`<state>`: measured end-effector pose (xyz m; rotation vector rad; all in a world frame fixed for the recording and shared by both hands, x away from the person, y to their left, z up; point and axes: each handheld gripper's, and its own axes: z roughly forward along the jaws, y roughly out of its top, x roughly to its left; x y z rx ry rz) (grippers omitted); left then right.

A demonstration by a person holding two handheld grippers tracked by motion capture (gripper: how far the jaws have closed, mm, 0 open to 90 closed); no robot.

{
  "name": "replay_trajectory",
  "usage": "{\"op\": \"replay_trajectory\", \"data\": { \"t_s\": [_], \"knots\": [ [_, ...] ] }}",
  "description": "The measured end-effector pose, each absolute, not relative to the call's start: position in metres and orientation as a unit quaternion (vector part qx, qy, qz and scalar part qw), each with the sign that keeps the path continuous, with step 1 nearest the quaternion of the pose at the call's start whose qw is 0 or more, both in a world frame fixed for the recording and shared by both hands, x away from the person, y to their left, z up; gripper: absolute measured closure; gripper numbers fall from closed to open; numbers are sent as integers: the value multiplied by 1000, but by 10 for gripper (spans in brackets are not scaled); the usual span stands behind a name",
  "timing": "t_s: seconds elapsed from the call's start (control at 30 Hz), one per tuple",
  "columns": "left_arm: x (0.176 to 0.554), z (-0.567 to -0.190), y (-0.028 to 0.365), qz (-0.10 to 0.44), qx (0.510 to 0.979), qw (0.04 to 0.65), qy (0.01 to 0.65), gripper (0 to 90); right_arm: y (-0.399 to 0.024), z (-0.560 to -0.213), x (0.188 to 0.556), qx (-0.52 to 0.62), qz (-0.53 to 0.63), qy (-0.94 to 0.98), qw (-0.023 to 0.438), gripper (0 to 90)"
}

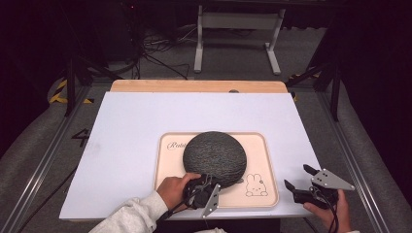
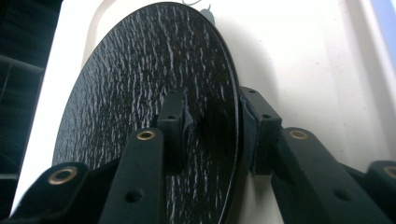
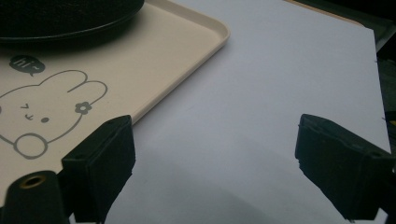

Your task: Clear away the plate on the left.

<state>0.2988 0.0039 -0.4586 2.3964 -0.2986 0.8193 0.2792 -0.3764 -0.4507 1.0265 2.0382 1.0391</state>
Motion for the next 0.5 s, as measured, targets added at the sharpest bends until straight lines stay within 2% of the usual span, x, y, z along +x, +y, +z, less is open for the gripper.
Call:
{"op": "replay_trajectory", "data": {
  "t_s": [0.5],
  "knots": [
    [300,-450,12,287,901,313,-84,502,-375,-450,279,387,395,774,310,126]
  ]
}}
